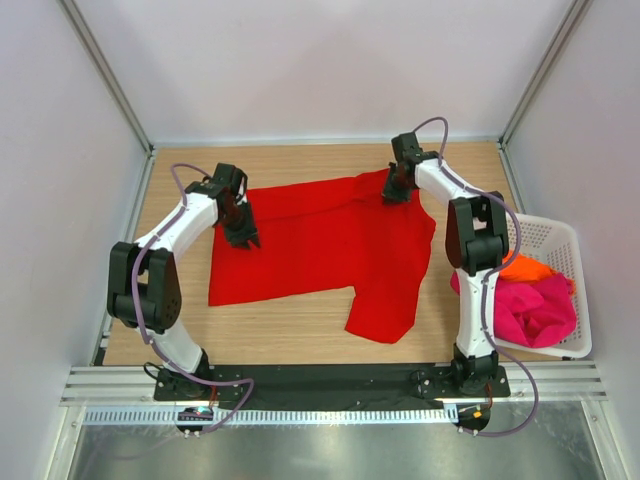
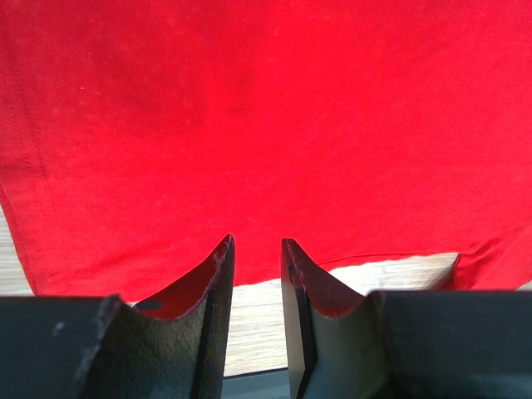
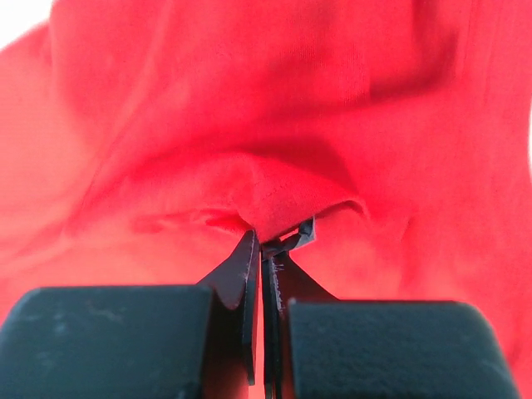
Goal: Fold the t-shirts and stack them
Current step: Fold the tshirt
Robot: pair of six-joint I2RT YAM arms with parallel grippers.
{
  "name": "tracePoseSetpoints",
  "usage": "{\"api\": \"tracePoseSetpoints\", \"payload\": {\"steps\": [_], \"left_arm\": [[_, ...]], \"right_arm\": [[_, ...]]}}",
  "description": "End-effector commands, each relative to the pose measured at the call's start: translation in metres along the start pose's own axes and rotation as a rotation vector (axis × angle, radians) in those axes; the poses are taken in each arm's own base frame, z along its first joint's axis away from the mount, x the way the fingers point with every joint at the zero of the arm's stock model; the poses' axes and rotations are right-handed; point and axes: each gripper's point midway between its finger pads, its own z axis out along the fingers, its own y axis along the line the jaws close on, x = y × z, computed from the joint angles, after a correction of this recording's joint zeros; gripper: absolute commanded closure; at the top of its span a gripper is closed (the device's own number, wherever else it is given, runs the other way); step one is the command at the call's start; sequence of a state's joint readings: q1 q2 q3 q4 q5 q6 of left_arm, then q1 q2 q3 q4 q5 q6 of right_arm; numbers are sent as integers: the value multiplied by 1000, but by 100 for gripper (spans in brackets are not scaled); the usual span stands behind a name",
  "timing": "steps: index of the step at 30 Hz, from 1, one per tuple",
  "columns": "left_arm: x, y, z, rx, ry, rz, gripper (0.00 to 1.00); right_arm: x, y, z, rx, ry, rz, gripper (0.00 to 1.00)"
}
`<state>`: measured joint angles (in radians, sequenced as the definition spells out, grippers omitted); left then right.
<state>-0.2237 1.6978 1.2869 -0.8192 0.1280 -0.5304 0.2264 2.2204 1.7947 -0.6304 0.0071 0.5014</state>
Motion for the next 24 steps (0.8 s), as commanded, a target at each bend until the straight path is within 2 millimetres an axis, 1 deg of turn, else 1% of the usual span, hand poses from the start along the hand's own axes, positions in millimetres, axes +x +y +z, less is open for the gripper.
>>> {"api": "tracePoseSetpoints", "payload": {"steps": [1,2,5,10,11,13,14,15,17,21,22,24], "left_arm": [[-9,-4,-4,22,-32,5,70],[-10,-4,-4,23,-32,5,70],[-10,-3,-3,22,-31,5,70],[-9,-4,-2,27,-23,6,70],[-10,-4,-2,27,-26,7,70],[-10,-3,-2,23,-24,6,70],[-10,-3,-2,24,-25,6,70],[-10,-4,-2,25,-24,7,70],[-11,-4,-4,27,-28,7,70],[-11,-4,-2,26,-24,5,70],[-11,-4,-1,28,-23,5,70],[-11,-6,-1,32,-19,3,70]], "right_arm": [[2,19,-55,-90,31,104,99],[13,19,-60,-91,74,131,99],[29,21,-68,-119,116,176,99],[38,18,-76,-116,139,206,99],[44,18,-76,-120,160,212,99],[48,19,-78,-125,167,226,99],[55,16,-77,-116,180,231,99],[55,15,-81,-118,175,235,99],[64,10,-81,-103,189,246,99],[75,6,-86,-95,199,260,99],[75,8,-89,-105,192,262,99],[87,8,-88,-106,218,272,99]]}}
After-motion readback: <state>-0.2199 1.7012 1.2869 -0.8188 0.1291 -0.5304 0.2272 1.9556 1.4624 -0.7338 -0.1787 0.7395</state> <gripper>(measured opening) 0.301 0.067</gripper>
